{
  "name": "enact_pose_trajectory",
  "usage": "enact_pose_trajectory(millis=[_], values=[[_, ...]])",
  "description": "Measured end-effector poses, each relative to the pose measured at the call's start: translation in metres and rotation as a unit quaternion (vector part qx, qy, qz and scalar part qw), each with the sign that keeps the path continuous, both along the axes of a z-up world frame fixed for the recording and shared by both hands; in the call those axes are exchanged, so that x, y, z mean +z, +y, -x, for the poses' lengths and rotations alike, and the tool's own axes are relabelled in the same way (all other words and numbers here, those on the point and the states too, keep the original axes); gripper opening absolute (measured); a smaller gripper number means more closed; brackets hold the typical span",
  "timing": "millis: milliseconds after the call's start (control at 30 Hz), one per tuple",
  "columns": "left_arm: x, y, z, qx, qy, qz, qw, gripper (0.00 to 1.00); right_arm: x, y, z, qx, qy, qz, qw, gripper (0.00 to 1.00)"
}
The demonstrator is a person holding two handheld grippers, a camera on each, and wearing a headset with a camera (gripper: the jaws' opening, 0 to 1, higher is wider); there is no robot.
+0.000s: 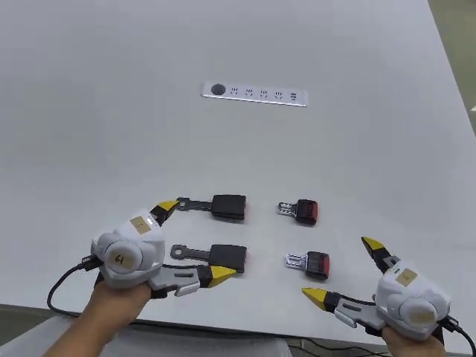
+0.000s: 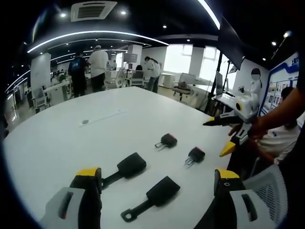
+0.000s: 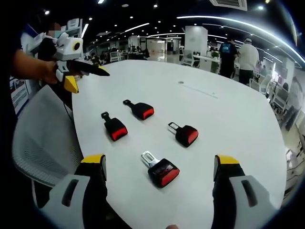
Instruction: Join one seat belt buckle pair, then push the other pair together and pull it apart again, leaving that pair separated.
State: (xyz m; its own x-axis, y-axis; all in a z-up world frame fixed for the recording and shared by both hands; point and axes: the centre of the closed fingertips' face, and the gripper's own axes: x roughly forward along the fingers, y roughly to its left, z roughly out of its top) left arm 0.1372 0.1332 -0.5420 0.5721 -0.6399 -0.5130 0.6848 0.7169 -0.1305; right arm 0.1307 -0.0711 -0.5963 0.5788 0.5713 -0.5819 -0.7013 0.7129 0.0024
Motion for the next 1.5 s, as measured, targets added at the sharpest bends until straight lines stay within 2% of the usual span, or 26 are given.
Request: enact_pose_trajectory(millis=[200, 400, 467, 533, 600, 700, 967, 1133, 1500], values=[[-0.005, -0.010, -0.001, -0.022, 0.007, -0.007, 0.9997, 1.00, -0.011, -0.001, -0.001, 0.009, 0.012, 0.006, 0.9999, 0.94], [-0.026, -0.016, 0.006, -0.065, 0.015, -0.030, 0.9973, 1.00, -0.026, -0.001, -0.002, 0.028, 0.032, 0.017, 0.9990, 0.93], [-0.029, -0.016, 0.005, -0.071, 0.017, -0.031, 0.9968, 1.00, -0.027, 0.000, -0.001, 0.032, 0.034, 0.021, 0.9987, 0.93], [-0.033, -0.018, 0.005, -0.083, 0.025, -0.035, 0.9956, 1.00, -0.030, 0.001, -0.002, 0.036, 0.038, 0.024, 0.9984, 0.93], [-0.035, -0.020, 0.005, -0.100, 0.018, -0.042, 0.9939, 1.00, -0.033, 0.001, -0.004, 0.041, 0.040, 0.025, 0.9980, 0.93], [-0.041, -0.023, 0.003, -0.119, 0.023, -0.051, 0.9913, 1.00, -0.040, -0.001, -0.005, 0.050, 0.046, 0.030, 0.9972, 0.92], [-0.056, -0.027, -0.004, -0.149, 0.030, -0.059, 0.9866, 0.97, -0.045, 0.005, -0.004, 0.073, 0.069, 0.037, 0.9942, 0.90], [-0.072, -0.026, -0.005, -0.166, 0.050, -0.066, 0.9827, 0.93, -0.052, 0.003, -0.008, 0.088, 0.082, 0.042, 0.9918, 0.87], [-0.100, -0.031, -0.007, -0.190, 0.075, -0.069, 0.9765, 0.84, -0.068, 0.008, -0.007, 0.130, 0.115, 0.042, 0.9839, 0.84]])
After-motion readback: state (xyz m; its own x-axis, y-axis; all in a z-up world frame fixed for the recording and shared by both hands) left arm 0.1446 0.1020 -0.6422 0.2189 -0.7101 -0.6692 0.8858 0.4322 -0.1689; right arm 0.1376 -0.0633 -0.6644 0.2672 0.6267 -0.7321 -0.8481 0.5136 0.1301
